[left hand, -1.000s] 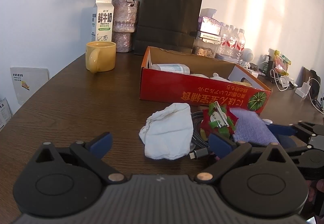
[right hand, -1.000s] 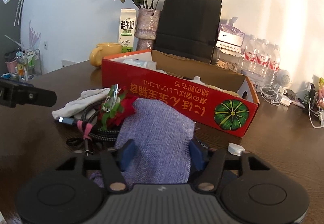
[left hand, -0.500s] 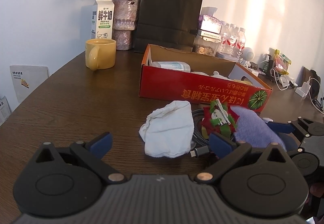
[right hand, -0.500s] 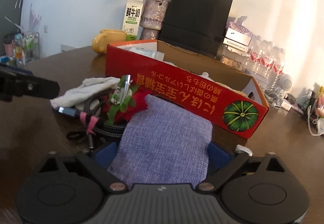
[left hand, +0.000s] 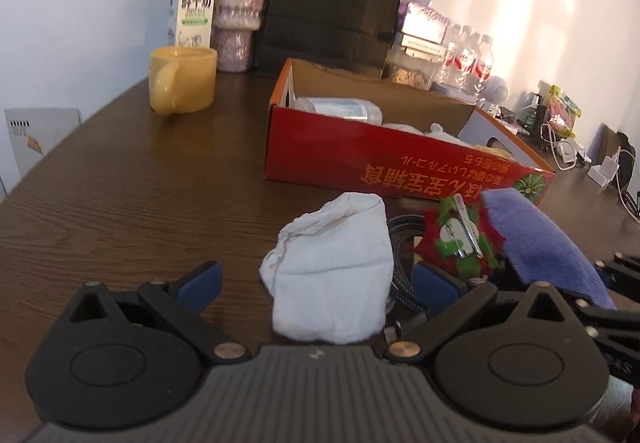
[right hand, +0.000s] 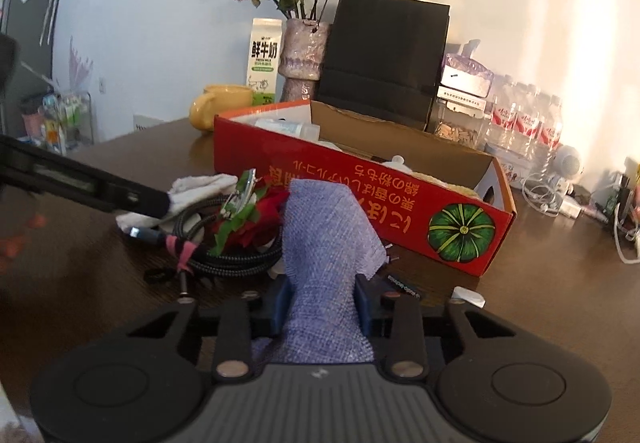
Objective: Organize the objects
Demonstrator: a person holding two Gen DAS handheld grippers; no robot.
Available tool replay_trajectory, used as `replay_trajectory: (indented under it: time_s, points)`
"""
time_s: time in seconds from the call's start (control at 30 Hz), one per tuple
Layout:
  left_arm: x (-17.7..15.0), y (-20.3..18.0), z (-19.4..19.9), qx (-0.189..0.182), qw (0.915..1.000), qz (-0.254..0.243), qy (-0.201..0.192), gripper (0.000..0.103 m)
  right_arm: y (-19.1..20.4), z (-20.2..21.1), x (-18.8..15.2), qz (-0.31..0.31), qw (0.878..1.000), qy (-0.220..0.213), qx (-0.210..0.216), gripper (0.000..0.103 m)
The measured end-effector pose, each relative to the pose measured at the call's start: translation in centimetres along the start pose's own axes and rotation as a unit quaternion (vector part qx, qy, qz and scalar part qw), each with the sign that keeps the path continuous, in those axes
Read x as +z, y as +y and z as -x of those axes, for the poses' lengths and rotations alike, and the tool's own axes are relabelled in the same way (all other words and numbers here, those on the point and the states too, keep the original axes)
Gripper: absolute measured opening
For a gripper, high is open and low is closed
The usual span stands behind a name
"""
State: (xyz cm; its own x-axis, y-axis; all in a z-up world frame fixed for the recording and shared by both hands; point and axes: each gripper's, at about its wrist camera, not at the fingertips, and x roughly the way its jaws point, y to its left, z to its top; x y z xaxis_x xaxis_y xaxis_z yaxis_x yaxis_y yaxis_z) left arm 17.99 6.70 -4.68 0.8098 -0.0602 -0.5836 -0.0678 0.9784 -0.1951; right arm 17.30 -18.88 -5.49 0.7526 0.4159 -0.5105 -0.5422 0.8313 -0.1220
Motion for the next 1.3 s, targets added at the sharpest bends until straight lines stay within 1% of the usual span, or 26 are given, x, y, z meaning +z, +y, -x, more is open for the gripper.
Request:
replay_trajectory:
  time_s: [0.13,0.2,0.27,0.37,0.4,0.43,0.47,0.53,0.57,0.63,0.67,0.73,0.83,0.87,0.9,0.93,0.97,1.0,1.03,1.17,1.23,1.27,1.3]
  points:
    - [0.4,0.5,-1.5,-0.003,0.9995,0.026,0.016,0.103,-0.9,0.8,-0.2,-0.026,1.000,-0.009,0.013,0.025]
    - [0.5,0.4,-2.0,-0.001,0.9996,0.025,0.013,0.103,-1.5,1.1,-0.1,-0.039,0.999,-0.016,0.019,0.025]
    - [0.6,0.3,-2.3,-0.001,0.9997,0.024,0.009,0.103,-1.8,1.2,0.0,-0.044,0.999,-0.021,0.017,0.025]
    - [0.4,0.4,-2.2,-0.020,0.9994,0.029,0.002,0.101,-2.1,0.9,0.0,-0.050,0.998,-0.022,0.017,0.025]
    - [0.4,0.4,-2.2,-0.023,0.9993,0.031,-0.001,0.094,-2.2,0.9,0.0,-0.052,0.998,-0.022,0.018,0.025]
    - [0.4,0.4,-2.1,-0.026,0.9991,0.034,-0.003,0.083,-2.2,0.9,-0.1,-0.053,0.998,-0.022,0.019,0.025]
    - [0.4,0.5,-2.0,-0.027,0.9989,0.039,-0.004,0.077,-2.3,0.8,-0.1,-0.053,0.998,-0.021,0.021,0.025]
    - [0.3,0.7,-1.9,-0.031,0.9984,0.047,-0.006,0.073,-2.3,0.7,-0.2,-0.054,0.998,-0.021,0.022,0.025]
    - [0.3,0.6,-1.7,-0.031,0.9984,0.046,-0.009,0.072,-2.3,0.7,-0.2,-0.055,0.998,-0.021,0.022,0.025]
    - [0.3,0.2,-1.3,-0.030,0.9986,0.039,-0.017,0.064,-2.3,0.7,-0.3,-0.055,0.998,-0.021,0.023,0.025]
    - [0.3,0.0,-1.0,-0.028,0.9987,0.037,-0.021,0.063,-2.3,0.7,-0.3,-0.055,0.998,-0.021,0.024,0.025]
    - [0.3,-0.1,-0.7,-0.026,0.9988,0.032,-0.026,0.041,-2.4,0.7,-0.3,-0.056,0.998,-0.020,0.024,0.025]
    - [0.2,-0.1,-0.5,-0.020,0.9991,0.030,-0.023,0.042,-2.4,0.6,-0.3,-0.057,0.998,-0.020,0.024,0.025]
    - [0.2,0.0,-0.5,-0.016,0.9991,0.030,-0.023,0.045,-2.4,0.6,-0.3,-0.057,0.998,-0.020,0.025,0.025]
    - [0.2,0.0,-0.4,-0.015,0.9992,0.030,-0.024,0.054,-2.4,0.6,-0.3,-0.057,0.998,-0.020,0.025,0.025]
    - [0.1,0.1,-0.2,-0.013,0.9990,0.031,-0.028,0.070,-2.4,0.6,-0.3,-0.057,0.998,-0.020,0.024,0.025]
    - [0.1,0.1,0.1,-0.009,0.9989,0.030,-0.035,0.078,-2.4,0.6,-0.3,-0.057,0.998,-0.020,0.024,0.025]
    - [0.2,0.2,0.2,-0.004,0.9989,0.025,-0.039,0.088,-2.4,0.6,-0.3,-0.057,0.998,-0.019,0.024,0.025]
    - [0.3,0.2,0.2,0.005,0.9990,0.018,-0.041,0.092,-2.4,0.6,-0.3,-0.057,0.998,-0.019,0.024,0.025]
    - [0.4,0.7,-0.7,0.036,0.9990,-0.007,-0.025,0.096,-2.4,0.6,-0.3,-0.056,0.998,-0.019,0.025,0.025]
    - [0.4,1.1,-1.3,0.045,0.9988,-0.016,-0.009,0.098,-2.4,0.6,-0.3,-0.056,0.998,-0.018,0.025,0.025]
    - [0.4,1.5,-1.6,0.039,0.9992,-0.011,-0.002,0.101,-2.4,0.6,-0.4,-0.056,0.998,-0.018,0.025,0.025]
    - [0.4,1.9,-1.7,0.029,0.9995,-0.007,0.002,0.102,-2.4,0.5,-0.4,-0.056,0.998,-0.017,0.025,0.026]
